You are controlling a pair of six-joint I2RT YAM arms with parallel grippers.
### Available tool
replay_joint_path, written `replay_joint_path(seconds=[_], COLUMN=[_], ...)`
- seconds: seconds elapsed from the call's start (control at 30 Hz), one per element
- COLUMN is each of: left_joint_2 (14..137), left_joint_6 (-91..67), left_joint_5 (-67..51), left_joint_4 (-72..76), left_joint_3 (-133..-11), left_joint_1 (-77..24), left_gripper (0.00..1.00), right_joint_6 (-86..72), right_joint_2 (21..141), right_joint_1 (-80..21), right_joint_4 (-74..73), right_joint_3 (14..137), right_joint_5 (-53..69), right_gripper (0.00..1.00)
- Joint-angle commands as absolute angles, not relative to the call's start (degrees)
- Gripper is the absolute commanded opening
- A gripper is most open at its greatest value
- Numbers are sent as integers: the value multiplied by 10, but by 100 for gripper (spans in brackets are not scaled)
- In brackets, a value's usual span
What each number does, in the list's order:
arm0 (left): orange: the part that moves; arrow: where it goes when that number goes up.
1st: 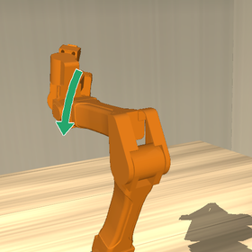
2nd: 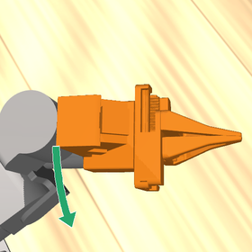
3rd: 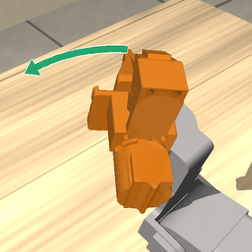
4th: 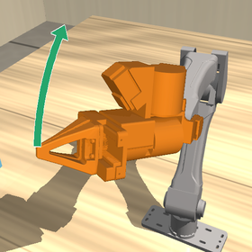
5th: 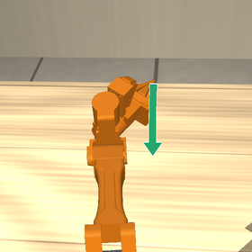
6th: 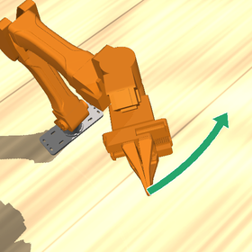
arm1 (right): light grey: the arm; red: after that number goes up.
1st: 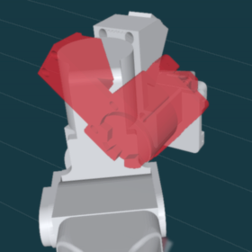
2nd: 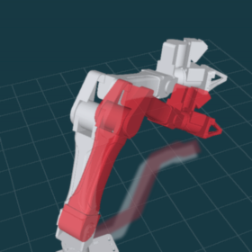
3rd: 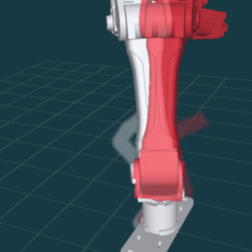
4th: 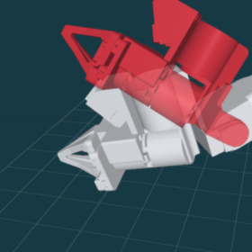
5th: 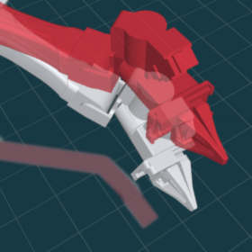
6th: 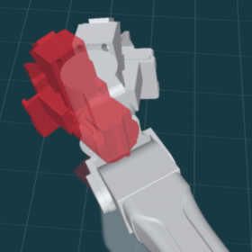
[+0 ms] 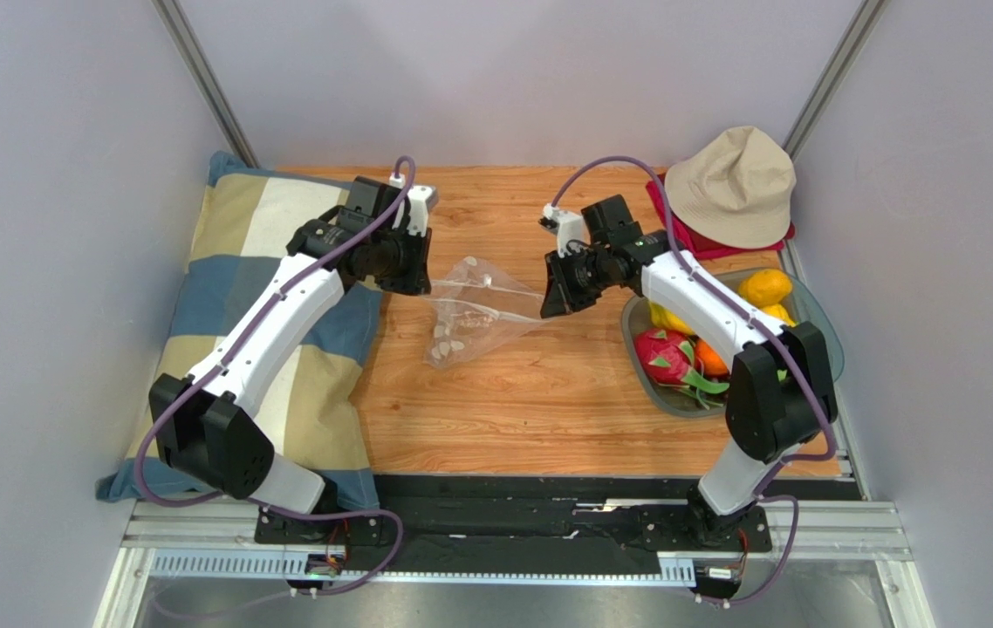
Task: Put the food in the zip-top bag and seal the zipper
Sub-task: Open the zipper of the food storage bag at the center of the board, then pick up the fake fruit from the bin.
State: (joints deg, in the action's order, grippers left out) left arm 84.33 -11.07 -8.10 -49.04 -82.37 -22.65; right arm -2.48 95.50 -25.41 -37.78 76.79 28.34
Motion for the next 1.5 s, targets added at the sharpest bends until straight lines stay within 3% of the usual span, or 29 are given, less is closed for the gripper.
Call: replay_joint_path(seconds=[0.0, 0.03, 0.2, 0.27, 0.37, 0.6, 0.87, 1.2, 1.47], left_joint_2=[805, 806, 858, 874, 879, 907, 929, 933, 945], left_joint_6=[-112, -123, -238, -263, -312, -354, -356, -356, -356], left_joint_5=[-159, -173, -215, -234, -245, -256, -279, -281, -287], left_joint_4=[-509, -506, -522, -519, -498, -483, -472, -466, -468], left_joint_3=[-814, -814, -845, -853, -845, -841, -836, -839, -848], left_joint_1=[-208, -209, -212, -212, -216, -227, -228, -228, -228], left_gripper=[0, 0, 0, 0, 0, 0, 0, 0, 0], right_joint_6=[68, 74, 98, 110, 119, 156, 311, 210, 152], right_joint_2=[977, 981, 953, 934, 909, 857, 854, 952, 1036], right_joint_1=[-234, -233, -232, -229, -209, -109, 50, 68, 68], right_joint_4=[-488, -496, -526, -542, -568, -624, -715, -649, -630], right_joint_3=[826, 840, 882, 886, 887, 878, 878, 936, 964], right_joint_5=[272, 292, 321, 331, 354, 366, 245, 83, 69], right_gripper=[1, 5, 49, 62, 72, 81, 82, 80, 81])
